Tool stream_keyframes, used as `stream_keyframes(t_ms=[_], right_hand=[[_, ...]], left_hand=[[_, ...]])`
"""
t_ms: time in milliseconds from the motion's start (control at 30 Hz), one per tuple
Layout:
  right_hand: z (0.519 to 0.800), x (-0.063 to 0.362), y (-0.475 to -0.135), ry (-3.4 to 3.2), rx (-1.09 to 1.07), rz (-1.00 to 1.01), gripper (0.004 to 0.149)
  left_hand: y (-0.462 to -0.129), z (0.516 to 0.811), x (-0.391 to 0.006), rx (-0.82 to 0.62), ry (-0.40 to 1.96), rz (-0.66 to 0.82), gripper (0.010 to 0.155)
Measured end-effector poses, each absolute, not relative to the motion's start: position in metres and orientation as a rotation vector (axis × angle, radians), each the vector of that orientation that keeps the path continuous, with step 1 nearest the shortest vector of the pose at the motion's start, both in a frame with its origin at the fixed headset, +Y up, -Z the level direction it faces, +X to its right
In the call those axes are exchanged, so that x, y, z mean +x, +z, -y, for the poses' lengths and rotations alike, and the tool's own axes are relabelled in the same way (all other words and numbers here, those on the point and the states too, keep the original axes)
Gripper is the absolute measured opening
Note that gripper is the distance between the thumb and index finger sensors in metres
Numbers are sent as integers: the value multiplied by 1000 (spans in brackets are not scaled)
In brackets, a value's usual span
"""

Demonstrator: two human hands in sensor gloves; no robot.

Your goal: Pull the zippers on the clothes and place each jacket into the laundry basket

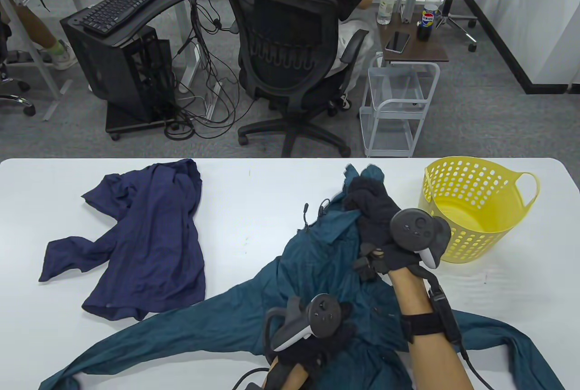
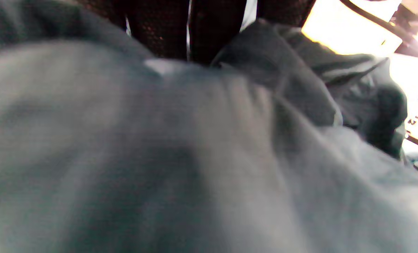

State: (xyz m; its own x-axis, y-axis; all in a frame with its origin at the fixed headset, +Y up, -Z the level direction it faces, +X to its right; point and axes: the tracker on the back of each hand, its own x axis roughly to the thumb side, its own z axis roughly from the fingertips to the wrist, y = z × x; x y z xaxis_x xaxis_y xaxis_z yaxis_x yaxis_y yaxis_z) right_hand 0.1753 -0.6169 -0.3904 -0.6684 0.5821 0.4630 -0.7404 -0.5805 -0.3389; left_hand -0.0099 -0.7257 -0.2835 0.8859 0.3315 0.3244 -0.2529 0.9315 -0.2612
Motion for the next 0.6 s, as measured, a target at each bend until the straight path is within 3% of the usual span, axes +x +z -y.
stream_keyframes(t_ms=[67, 133, 200, 267, 367, 467, 600], right_hand=[[635, 182, -394, 2385, 356, 615, 34], [666, 191, -406, 2563, 257, 424, 38], [704, 199, -417, 2773, 47, -108, 56], [729, 206, -414, 2847, -122, -371, 66], [731, 212, -405, 2806, -157, -298, 69], [713, 211, -387, 2753, -130, -239, 70], [694, 196, -358, 2715, 95, -161, 56]], left_hand=[[-285, 726, -12, -225, 299, 369, 67], [-287, 731, -14, -256, 299, 360, 67], [-289, 734, -15, -313, 286, 351, 67], [-290, 734, -19, -321, 289, 332, 67], [-292, 726, -29, -298, 295, 287, 65], [-292, 710, -51, -222, 313, 195, 62], [-288, 691, -82, -126, 253, -18, 52]])
